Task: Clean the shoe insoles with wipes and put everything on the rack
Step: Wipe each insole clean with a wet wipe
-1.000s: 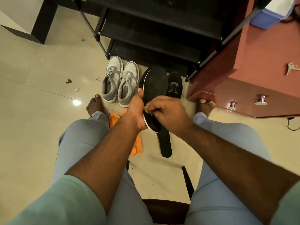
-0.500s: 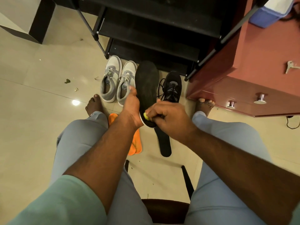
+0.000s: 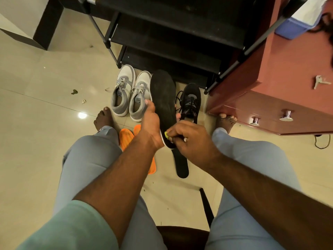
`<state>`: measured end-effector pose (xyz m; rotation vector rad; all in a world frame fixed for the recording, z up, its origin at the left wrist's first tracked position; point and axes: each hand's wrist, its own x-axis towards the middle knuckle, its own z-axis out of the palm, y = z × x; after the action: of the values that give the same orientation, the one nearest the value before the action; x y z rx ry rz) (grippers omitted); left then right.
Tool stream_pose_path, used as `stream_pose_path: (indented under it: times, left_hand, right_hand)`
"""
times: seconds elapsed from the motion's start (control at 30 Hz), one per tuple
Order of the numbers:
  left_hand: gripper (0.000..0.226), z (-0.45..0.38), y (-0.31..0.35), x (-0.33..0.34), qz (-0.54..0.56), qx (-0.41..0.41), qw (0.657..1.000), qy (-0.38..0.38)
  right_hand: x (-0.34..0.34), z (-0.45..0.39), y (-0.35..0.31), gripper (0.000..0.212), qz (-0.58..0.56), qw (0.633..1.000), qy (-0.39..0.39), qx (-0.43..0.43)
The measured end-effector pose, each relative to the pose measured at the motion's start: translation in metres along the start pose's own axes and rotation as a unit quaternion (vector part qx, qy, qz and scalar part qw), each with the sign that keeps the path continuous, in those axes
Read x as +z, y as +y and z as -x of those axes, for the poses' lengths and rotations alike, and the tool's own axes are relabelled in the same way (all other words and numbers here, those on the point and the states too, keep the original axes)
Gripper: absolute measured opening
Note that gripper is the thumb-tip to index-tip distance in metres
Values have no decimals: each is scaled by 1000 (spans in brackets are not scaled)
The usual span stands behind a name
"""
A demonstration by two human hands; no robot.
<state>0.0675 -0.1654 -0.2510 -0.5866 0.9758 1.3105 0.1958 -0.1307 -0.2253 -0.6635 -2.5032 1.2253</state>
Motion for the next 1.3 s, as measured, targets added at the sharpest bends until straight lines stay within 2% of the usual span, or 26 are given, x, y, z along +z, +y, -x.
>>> stream_pose_path:
  times: [0.1, 0.27, 0.43, 0.53, 0.6, 0.77, 0.93, 1.07, 1.2, 1.3]
  left_hand:
    - [87, 3, -13, 5, -14, -7, 999, -35]
    - [83, 2, -22, 4, -6, 5, 999, -40]
    - [81, 5, -22, 5, 3, -2, 999, -47]
    - [74, 7, -32, 8, 3, 3, 999, -53]
    - [73, 6, -32, 6, -1, 3, 999, -49]
    - [76, 4, -22, 4, -15, 6, 1000, -26]
    - [73, 11, -35, 10, -21, 6, 998, -51]
    - [70, 9, -36, 9, -28, 13, 998, -56]
    - [80, 8, -27, 6, -8, -13, 999, -42]
    - [73, 9, -31, 8, -33, 8, 999, -35]
  right_hand:
    - [-5, -9, 10, 16, 35, 999, 8, 26]
    - [1, -24, 23, 15, 55, 993, 50, 91]
    - [-6, -15, 10, 15, 43, 996, 47, 61]
    - [-6, -35, 23, 16, 68, 989, 74, 106]
    - [-3, -39, 26, 16, 74, 988, 66, 119]
    - [-6, -9, 6, 16, 40, 996, 22, 77]
    - [-11, -32, 23, 17, 82, 991, 43, 96]
    - [-12, -47, 29, 15, 106, 980, 71, 153]
    - [-6, -26, 15, 15, 85, 993, 37, 76]
    - [-9, -36, 25, 16, 100, 991, 40, 77]
